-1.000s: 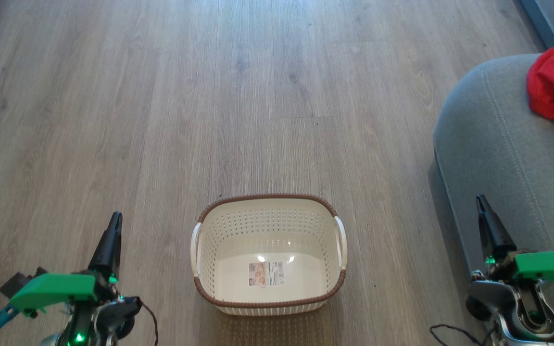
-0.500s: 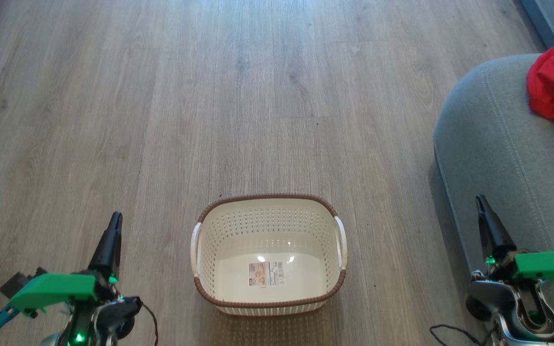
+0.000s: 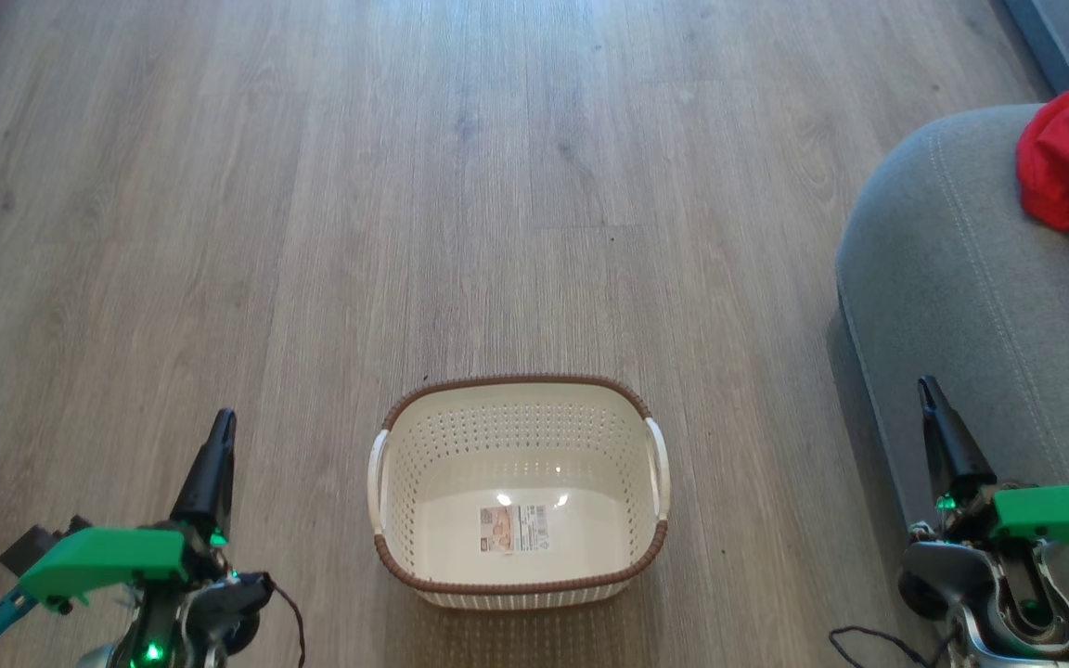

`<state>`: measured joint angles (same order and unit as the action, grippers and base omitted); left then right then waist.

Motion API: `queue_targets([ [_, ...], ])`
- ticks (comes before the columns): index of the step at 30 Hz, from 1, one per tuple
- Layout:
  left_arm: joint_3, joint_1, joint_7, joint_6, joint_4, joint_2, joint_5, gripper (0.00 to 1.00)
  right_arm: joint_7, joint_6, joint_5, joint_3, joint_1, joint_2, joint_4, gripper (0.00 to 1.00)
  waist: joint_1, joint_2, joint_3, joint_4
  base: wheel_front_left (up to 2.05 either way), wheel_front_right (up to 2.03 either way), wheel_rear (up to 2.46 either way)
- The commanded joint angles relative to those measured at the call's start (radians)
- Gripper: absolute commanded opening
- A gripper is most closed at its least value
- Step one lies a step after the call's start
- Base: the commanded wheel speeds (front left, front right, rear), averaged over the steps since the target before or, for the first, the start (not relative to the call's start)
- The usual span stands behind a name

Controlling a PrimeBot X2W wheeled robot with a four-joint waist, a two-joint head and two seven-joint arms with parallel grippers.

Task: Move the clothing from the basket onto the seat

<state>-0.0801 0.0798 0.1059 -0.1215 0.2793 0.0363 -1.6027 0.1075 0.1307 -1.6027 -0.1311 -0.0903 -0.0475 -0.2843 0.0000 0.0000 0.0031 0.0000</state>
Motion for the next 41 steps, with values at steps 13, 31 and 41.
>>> queue_targets([
  [13,-0.034,0.028,0.007,-0.009,-0.034,0.014,-0.006,0.0,0.006,0.0,-0.006,0.017,-0.018,-0.003,0.04,0.0,0.0,0.0,0.0,0.0,0.0,0.0,0.0],
  [31,-0.034,0.028,0.007,-0.009,-0.034,0.014,-0.006,0.0,0.006,0.0,-0.006,0.017,-0.018,-0.003,0.04,0.0,0.0,0.0,0.0,0.0,0.0,0.0,0.0],
  [41,-0.034,0.028,0.007,-0.009,-0.034,0.014,-0.006,0.0,0.006,0.0,-0.006,0.017,-0.018,-0.003,0.04,0.0,0.0,0.0,0.0,0.0,0.0,0.0,0.0],
])
